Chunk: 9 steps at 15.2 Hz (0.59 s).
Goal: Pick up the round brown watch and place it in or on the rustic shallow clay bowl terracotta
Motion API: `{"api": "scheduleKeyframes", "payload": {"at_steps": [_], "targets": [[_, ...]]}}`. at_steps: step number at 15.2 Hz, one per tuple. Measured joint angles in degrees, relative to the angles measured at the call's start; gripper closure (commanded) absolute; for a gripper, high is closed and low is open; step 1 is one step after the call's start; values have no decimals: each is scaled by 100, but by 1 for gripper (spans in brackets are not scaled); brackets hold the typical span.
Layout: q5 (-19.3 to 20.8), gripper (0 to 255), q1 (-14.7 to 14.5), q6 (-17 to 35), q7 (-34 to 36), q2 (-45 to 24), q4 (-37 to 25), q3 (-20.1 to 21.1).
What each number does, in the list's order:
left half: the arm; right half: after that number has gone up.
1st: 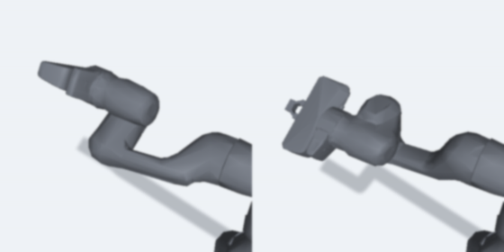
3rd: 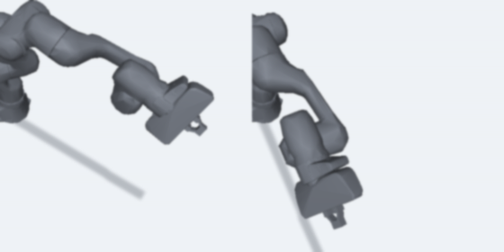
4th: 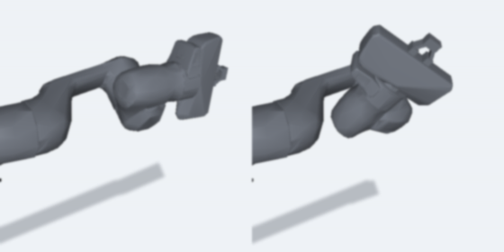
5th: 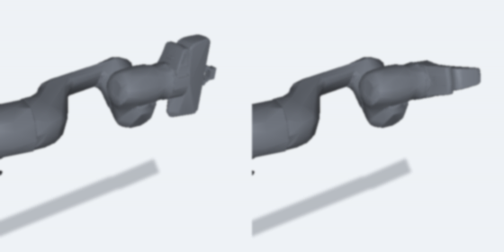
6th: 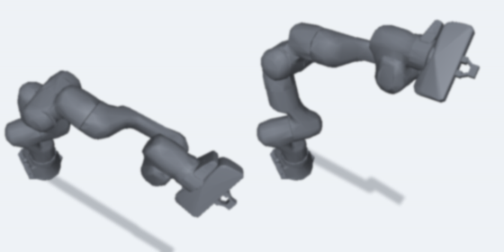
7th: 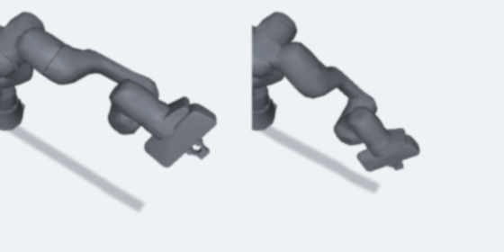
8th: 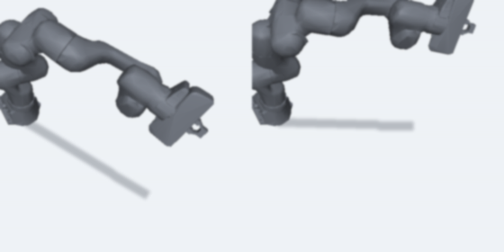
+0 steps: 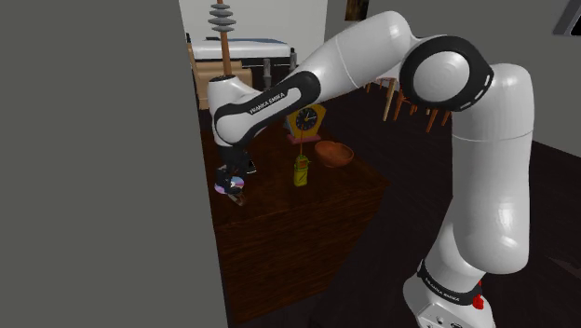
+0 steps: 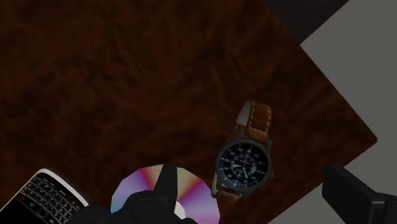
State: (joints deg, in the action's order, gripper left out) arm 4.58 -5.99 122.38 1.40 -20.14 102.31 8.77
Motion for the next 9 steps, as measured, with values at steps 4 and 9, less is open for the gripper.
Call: {"api": "scheduleKeyframes", "payload": {"at_steps": [4,9], "targets": [[41,0,-26,202,25,-300,-72,-12],[75,0,-37,454,49,-461,22,-28]]}}
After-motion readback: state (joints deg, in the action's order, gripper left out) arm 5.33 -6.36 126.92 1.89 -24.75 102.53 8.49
